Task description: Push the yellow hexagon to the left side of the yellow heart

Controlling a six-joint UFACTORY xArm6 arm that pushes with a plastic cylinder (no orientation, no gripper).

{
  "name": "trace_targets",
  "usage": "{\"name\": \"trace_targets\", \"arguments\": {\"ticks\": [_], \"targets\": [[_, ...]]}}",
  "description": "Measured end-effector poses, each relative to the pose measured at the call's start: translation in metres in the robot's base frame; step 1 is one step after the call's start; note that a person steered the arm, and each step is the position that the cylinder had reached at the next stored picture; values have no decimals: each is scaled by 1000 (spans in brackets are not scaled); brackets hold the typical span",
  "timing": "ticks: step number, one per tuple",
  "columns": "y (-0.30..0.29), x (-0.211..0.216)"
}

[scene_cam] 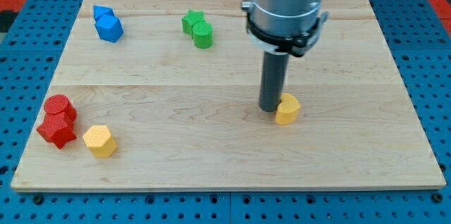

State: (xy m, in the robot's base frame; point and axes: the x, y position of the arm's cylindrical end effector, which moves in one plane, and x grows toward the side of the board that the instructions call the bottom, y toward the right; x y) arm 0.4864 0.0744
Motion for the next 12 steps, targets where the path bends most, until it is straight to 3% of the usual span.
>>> {"name": "trace_targets", "arguments": {"ticks": [1,3,6,8,10,12], "targets": [[29,0],[-16,81],[-222,132],[-302,103],[-250,57],[-250,40]]}}
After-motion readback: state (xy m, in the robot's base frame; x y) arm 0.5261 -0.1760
